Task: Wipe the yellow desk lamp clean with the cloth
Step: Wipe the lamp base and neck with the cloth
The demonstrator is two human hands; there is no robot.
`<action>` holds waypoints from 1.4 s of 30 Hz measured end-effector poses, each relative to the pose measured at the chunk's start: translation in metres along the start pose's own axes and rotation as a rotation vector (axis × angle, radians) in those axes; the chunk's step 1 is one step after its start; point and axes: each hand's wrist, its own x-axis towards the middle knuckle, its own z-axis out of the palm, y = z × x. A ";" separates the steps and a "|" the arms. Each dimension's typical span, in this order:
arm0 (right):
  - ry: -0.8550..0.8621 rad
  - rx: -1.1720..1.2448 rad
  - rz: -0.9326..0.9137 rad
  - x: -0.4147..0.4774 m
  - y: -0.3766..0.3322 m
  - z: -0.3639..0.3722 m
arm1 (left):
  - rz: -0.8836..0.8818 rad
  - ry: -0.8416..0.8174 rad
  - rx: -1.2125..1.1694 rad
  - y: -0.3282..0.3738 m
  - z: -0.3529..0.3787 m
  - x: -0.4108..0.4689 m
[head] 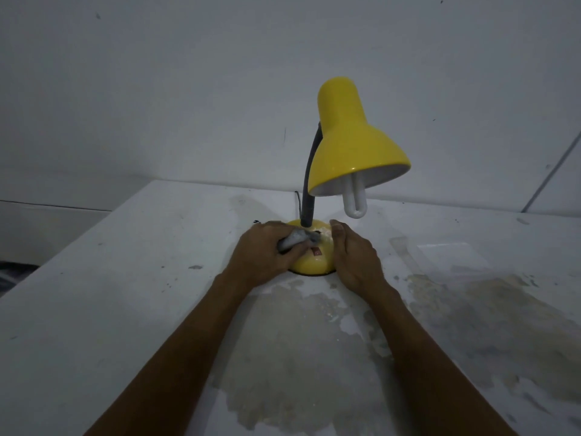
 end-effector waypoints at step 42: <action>0.044 -0.057 -0.050 0.003 0.004 0.003 | -0.014 0.021 -0.287 0.026 0.000 -0.007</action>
